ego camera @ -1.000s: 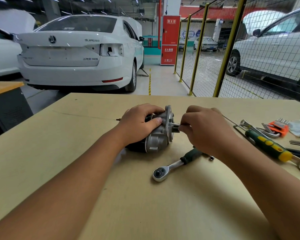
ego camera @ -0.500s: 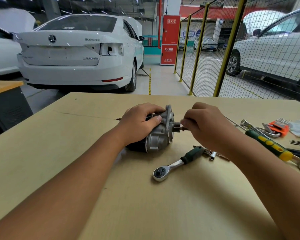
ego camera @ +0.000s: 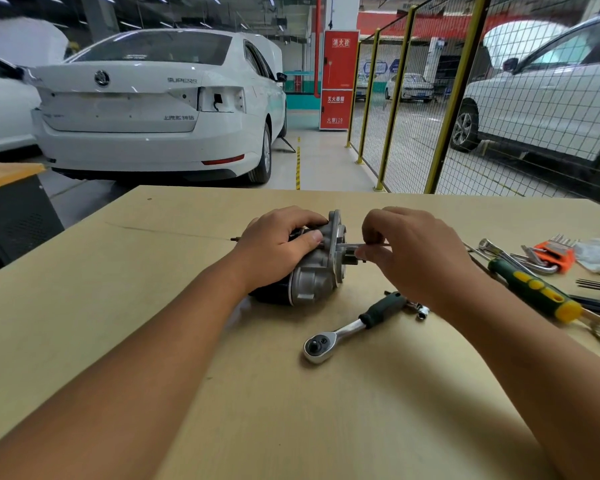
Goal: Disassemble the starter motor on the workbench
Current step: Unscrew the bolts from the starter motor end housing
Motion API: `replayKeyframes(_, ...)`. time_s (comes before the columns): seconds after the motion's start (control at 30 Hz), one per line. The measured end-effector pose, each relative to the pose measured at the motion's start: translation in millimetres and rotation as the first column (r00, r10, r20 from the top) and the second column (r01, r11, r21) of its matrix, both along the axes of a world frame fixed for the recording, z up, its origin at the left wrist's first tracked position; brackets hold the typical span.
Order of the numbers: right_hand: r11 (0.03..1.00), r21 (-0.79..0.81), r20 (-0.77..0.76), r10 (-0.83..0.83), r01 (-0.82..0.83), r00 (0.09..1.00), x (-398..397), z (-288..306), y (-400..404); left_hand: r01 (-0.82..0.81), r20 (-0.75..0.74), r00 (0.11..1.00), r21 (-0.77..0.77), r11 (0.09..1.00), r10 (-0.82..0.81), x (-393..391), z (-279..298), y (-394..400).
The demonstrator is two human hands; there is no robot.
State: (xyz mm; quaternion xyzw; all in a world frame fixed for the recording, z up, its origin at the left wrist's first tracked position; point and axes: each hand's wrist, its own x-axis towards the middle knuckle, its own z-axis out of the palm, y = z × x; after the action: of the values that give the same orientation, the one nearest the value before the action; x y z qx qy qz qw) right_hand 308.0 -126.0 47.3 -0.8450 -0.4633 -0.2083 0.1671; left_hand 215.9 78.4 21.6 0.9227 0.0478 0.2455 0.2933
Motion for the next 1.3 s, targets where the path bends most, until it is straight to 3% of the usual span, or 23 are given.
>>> replayKeyframes(0.13,0.996,0.057,-0.092,0.079,-0.074,0.993,1,-2,0,-0.004,0.003,1.000,0.007,1.000,0.004,0,-1,0)
replayKeyframes(0.3,0.996,-0.020,-0.107,0.082,-0.085,0.991,11,-1,-3,0.003,-0.010,1.000,0.012,1.000,-0.003,-1,1,-1)
replayKeyframes(0.47,0.996,-0.082,0.070,-0.026,0.031,0.997,4,-2,-2,0.004,-0.017,1.000,0.021,1.000,-0.004,-2,1,-1)
replayKeyframes(0.7,0.994,0.037,-0.110,0.108,-0.105,0.988,0,0,-3,-0.013,0.009,1.000,0.004,1.000,0.013,2,-2,1)
replayKeyframes(0.9,0.995,-0.002,-0.125,0.095,-0.096,0.988,9,-3,-3,-0.010,-0.004,1.000,0.002,1.000,0.010,0,-1,0)
replayKeyframes(1.07,0.999,-0.041,0.011,0.014,-0.013,1.000,5,-4,-1,0.002,-0.015,1.000,0.014,1.000,-0.002,-2,1,-1)
replayKeyframes(1.3,0.989,0.117,-0.060,0.098,-0.091,0.993,5,-5,-2,0.000,-0.015,1.000,-0.003,1.000,0.000,-1,0,0)
